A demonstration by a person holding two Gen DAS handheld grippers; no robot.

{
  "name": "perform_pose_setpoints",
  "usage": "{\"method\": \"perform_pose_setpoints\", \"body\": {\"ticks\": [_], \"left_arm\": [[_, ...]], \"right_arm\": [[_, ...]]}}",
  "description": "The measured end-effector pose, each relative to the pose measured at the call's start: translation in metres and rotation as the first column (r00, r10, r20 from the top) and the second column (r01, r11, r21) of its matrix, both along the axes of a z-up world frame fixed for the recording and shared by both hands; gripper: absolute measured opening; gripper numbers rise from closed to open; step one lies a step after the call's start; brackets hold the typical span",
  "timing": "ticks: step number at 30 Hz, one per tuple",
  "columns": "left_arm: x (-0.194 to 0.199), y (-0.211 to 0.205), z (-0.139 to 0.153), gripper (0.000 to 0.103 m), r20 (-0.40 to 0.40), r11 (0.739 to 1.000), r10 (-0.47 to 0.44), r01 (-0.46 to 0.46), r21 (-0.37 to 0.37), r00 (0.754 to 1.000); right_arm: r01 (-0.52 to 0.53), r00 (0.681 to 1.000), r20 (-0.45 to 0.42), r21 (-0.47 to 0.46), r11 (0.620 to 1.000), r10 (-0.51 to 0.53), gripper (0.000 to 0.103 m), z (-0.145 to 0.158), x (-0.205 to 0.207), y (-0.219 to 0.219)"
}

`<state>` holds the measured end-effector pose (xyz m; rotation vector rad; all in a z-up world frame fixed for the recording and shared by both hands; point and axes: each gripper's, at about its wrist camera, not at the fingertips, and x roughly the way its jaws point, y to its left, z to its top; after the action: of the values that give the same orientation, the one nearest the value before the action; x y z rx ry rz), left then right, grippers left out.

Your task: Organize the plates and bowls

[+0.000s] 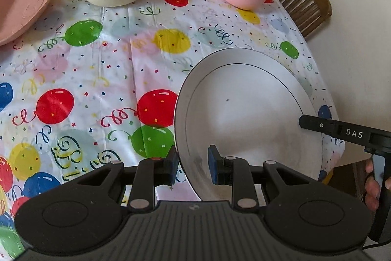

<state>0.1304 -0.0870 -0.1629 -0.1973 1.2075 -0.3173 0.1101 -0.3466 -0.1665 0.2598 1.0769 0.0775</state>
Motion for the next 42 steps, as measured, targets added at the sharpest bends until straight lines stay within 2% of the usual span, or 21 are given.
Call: {"method": "perform_pose_setpoints", "body": {"ticks": [3, 7, 16, 19, 22, 23, 24, 31, 33, 35, 42], "left_arm": [[-0.004, 0.004, 0.005, 0.025, 0.021, 1.000, 0.010, -0.010, 0.002, 1.000], [-0.008, 0.010, 0.014, 0.025, 0.047, 1.000, 0.025, -0.025, 0.003, 0.999], [-0.020, 0.018, 0.049, 0.026, 0.181, 0.999, 0.031, -0.034, 0.017, 0.983], [-0.023, 0.023, 0.063, 0.031, 0.228, 0.999, 0.044, -0.049, 0.016, 0.973], [-0.028, 0.032, 0.078, 0.043, 0.281, 0.997, 0.067, -0.076, 0.023, 0.957], [-0.030, 0.035, 0.084, 0.051, 0.302, 0.996, 0.078, -0.090, 0.025, 0.950], [-0.032, 0.039, 0.090, 0.054, 0.323, 0.994, 0.089, -0.103, 0.026, 0.942], [-0.031, 0.070, 0.126, 0.055, 0.404, 0.982, 0.164, -0.189, 0.022, 0.900], [-0.029, 0.078, 0.134, 0.064, 0.430, 0.976, 0.187, -0.217, 0.021, 0.883], [-0.023, 0.085, 0.140, 0.067, 0.454, 0.969, 0.212, -0.245, 0.014, 0.866], [0.009, 0.099, 0.155, 0.067, 0.491, 0.958, 0.248, -0.286, 0.003, 0.836]], "right_arm": [[0.004, 1.000, 0.007, -0.017, 1.000, -0.004, 0.020, 0.004, 0.001, -0.001], [0.002, 0.999, 0.034, -0.051, 0.999, -0.001, 0.023, 0.013, -0.001, -0.001], [-0.102, 0.982, 0.150, -0.088, 0.991, 0.114, 0.034, 0.048, -0.012, 0.032], [-0.138, 0.970, 0.189, -0.080, 0.987, 0.151, 0.037, 0.062, -0.011, 0.046], [-0.172, 0.955, 0.234, -0.075, 0.982, 0.185, 0.042, 0.077, -0.010, 0.060], [-0.182, 0.949, 0.247, -0.072, 0.981, 0.195, 0.046, 0.082, -0.010, 0.064], [-0.194, 0.943, 0.262, -0.069, 0.979, 0.206, 0.051, 0.086, -0.010, 0.069], [-0.285, 0.886, 0.363, -0.067, 0.956, 0.290, 0.064, 0.125, 0.002, 0.110], [-0.303, 0.871, 0.384, -0.070, 0.951, 0.306, 0.070, 0.134, 0.008, 0.121], [-0.317, 0.858, 0.401, -0.077, 0.945, 0.320, 0.075, 0.141, 0.016, 0.131], [-0.345, 0.834, 0.422, -0.104, 0.933, 0.356, 0.085, 0.153, 0.053, 0.154]]}}
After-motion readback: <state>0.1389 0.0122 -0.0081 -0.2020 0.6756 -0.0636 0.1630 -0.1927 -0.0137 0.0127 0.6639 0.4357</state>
